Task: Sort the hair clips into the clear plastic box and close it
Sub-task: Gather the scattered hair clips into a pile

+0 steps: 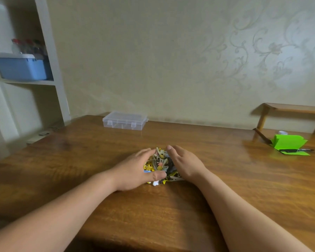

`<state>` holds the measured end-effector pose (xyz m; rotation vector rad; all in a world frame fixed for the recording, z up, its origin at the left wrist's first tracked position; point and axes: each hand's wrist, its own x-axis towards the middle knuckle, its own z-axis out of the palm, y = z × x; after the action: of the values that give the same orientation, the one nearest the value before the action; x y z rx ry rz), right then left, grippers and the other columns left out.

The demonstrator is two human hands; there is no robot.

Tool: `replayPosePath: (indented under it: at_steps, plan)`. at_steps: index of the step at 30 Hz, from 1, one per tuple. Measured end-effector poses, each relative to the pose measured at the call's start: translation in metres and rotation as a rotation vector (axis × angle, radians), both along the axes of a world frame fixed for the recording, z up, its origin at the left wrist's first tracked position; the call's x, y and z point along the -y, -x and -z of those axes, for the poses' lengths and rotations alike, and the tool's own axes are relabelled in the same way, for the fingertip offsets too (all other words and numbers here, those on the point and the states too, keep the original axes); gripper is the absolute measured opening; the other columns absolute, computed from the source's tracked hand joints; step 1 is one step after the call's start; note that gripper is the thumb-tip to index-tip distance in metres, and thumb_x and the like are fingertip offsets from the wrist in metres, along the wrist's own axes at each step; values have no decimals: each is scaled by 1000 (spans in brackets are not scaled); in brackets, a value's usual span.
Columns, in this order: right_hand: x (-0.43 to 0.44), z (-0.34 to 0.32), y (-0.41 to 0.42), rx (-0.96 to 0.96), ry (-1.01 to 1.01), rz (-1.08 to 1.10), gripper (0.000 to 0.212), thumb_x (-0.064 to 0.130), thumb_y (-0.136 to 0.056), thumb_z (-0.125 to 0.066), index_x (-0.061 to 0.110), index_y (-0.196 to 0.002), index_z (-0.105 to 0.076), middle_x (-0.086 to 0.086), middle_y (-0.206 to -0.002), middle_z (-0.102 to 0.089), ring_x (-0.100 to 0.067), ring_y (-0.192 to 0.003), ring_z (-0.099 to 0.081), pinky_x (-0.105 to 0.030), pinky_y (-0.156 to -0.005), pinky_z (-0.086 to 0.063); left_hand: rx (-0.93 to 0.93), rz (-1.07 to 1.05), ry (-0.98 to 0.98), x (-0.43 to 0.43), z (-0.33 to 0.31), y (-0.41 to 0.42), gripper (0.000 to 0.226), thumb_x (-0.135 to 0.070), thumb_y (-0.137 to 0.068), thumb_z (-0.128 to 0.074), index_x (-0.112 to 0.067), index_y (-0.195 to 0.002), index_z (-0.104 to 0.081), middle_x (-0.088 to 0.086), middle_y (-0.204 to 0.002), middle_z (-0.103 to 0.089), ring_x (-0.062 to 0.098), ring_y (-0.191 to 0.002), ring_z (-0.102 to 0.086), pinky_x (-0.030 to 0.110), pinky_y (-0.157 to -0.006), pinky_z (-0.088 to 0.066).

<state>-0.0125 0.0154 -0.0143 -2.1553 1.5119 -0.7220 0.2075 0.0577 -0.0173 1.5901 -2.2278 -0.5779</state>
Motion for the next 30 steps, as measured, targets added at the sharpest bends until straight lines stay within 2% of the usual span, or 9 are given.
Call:
replayPosePath:
  at_steps: [4, 7, 12, 17, 19, 21, 25, 27, 30]
  plan:
    - [-1, 3, 3, 36, 27, 7, 53, 57, -111, -31, 23, -130, -66, -1, -126, -71, -24, -117, -64, -38, -94, -48, 13, -14, 34, 3, 0, 27, 115, -94, -81, -54, -31, -171, -19, -13, -176, -23, 13, -161, -27, 43, -129, -32]
    - [0, 4, 12, 139, 46, 69, 50, 58, -110, -31, 24, -118, -67, 2, -112, -72, -23, -106, -69, -39, -93, -51, -80, -68, 130, 14, 2, 40, 93, -85, -95, -41, -28, -168, -30, -12, -170, -31, 15, -156, -36, 43, -124, -38]
    - [-4, 3, 16, 60, 30, 79, 53, 53, -113, -29, 18, -135, -62, -5, -130, -69, -25, -119, -62, -35, -92, -45, -171, -138, 35, 50, -2, 40, 69, -67, -110, -27, -29, -168, -33, -8, -177, -27, 17, -163, -24, 45, -131, -25]
    - [-1, 8, 13, 118, 51, 90, 48, 54, -112, -32, 23, -130, -63, -1, -124, -70, -22, -114, -64, -40, -96, -50, -152, -41, 19, 63, 2, 47, 64, -61, -113, -18, -32, -164, -43, -11, -170, -43, 14, -157, -37, 43, -128, -32]
    - [3, 8, 15, 228, 58, 141, 43, 51, -112, -35, 21, -119, -65, 0, -115, -71, -22, -109, -64, -39, -93, -50, -278, -21, 19, 60, 0, 44, 58, -54, -115, -19, -32, -160, -49, -9, -162, -53, 10, -148, -46, 38, -119, -41]
    - [7, 9, 18, 318, 40, 180, 42, 52, -111, -36, 22, -114, -66, 1, -112, -72, -20, -109, -65, -39, -95, -50, -499, -27, -63, 57, -4, 39, 54, -45, -117, -20, -27, -156, -54, -6, -149, -64, 8, -134, -57, 27, -100, -48]
    - [8, 13, 20, 368, 31, 172, 46, 56, -110, -37, 23, -117, -68, 5, -115, -73, -15, -114, -66, -41, -102, -50, -814, -14, -189, 68, -2, 28, 58, -43, -117, -16, -16, -153, -53, 7, -140, -71, 15, -128, -69, 40, -115, -51]
    - [6, 12, 20, 366, 35, 169, 48, 58, -110, -36, 25, -125, -68, 8, -120, -72, -13, -117, -65, -40, -104, -50, -918, -53, -196, 75, 0, 22, 60, -45, -117, -16, -13, -150, -55, 9, -136, -74, 18, -126, -71, 43, -113, -54]
    - [3, 11, 20, 376, 20, 159, 52, 62, -109, -34, 28, -132, -66, 9, -125, -71, -10, -120, -64, -40, -107, -49, -856, -77, -107, 77, 0, 16, 62, -47, -117, -15, -16, -150, -57, 5, -139, -72, 14, -129, -67, 37, -114, -50]
